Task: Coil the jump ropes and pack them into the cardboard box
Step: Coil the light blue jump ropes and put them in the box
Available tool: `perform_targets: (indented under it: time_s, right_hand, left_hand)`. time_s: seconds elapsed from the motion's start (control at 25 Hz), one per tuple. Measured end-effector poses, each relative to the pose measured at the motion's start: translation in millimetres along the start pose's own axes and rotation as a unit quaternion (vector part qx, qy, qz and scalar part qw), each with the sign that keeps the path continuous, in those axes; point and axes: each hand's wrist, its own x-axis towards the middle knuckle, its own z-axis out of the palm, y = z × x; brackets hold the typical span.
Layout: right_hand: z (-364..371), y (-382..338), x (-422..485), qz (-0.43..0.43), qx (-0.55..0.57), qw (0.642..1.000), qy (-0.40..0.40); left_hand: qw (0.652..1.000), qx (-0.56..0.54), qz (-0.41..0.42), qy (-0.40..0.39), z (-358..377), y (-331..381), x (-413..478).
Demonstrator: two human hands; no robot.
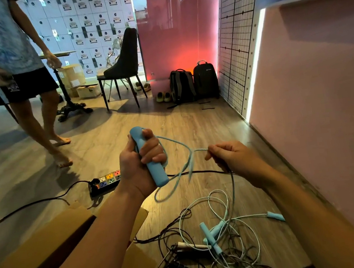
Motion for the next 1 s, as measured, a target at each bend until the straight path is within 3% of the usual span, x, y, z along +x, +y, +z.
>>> perform_targets:
  time_s: [0.16,0.4,0.6,0.8,1.0]
  right_hand:
    - [-2,0,3,-0.032,-0.057,0.994,0.092]
    - [-7,4,-1,-0.085,-0.159,0.979,0.092]
    - [-3,7,1,-0.126,-0.205,0.97,0.034]
    - [-5,9,5,-0.082,-0.252,0.959,0.096]
    - [-29,19,0,-0.105,-0.225,0.966,0.075]
  left_hand:
    - [0.998,0.007,0.045,0.049,-2,5,-1]
    - [0.967,-0.022,0.184,0.173,-3,18,-4]
    - [0.94,-0.05,0.257,0.216,-7,23,-1]
    - [0.905,-0.006,0.337,0.259,-11,32,-3]
    - [0.846,0.033,0.397,0.353,-9,44,-13]
